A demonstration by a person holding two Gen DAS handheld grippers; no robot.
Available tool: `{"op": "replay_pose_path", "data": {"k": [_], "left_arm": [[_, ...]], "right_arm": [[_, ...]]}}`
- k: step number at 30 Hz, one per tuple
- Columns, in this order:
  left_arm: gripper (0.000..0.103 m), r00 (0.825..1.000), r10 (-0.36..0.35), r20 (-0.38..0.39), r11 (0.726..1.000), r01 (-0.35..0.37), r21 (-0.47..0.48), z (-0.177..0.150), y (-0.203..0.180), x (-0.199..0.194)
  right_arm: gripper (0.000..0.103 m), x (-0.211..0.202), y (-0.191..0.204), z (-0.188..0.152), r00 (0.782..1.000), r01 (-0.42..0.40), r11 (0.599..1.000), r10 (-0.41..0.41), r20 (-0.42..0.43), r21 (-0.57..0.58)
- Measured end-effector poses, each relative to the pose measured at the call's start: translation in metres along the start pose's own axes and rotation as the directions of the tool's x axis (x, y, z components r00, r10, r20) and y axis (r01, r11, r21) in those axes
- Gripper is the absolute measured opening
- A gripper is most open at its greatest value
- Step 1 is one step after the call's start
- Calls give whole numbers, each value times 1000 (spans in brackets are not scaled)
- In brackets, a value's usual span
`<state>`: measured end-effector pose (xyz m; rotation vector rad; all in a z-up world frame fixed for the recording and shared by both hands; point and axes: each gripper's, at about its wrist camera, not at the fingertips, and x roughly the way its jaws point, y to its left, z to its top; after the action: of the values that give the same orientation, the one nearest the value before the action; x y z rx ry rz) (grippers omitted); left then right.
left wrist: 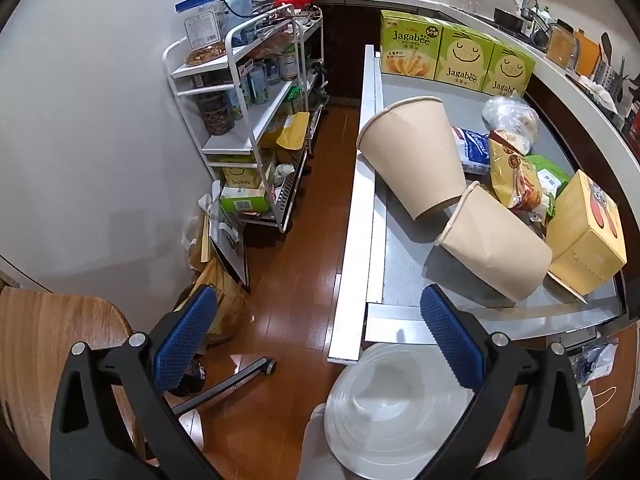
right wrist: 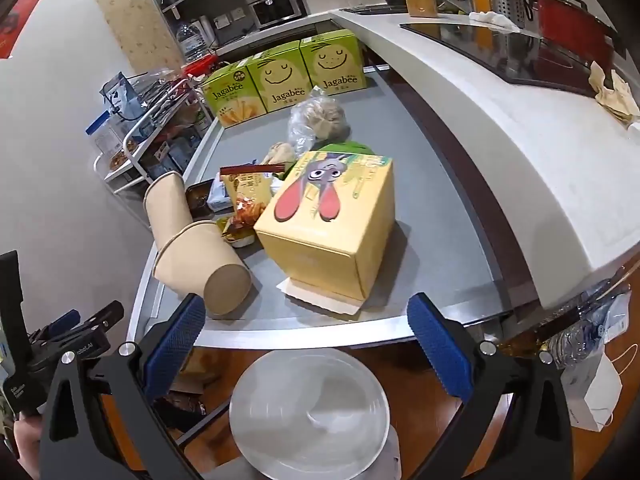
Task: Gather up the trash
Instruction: 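Move both tools toward the tan paper cups and yellow cartoon box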
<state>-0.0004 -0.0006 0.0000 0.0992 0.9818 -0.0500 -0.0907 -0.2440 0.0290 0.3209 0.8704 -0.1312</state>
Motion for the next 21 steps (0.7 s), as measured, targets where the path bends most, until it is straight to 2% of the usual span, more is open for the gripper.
{"op": "replay_pose_path", "data": {"k": [12, 21], "left_arm": [[102, 1000, 21, 9, 1000, -22, 17, -1, -4, -5], [102, 1000, 9, 8, 1000, -9, 13, 1, 4, -4]], "right_arm": [[99, -4, 7, 1, 1000, 13, 999, -13, 14, -47], [99, -6, 9, 2, 1000, 17, 998, -16, 20, -59]]}}
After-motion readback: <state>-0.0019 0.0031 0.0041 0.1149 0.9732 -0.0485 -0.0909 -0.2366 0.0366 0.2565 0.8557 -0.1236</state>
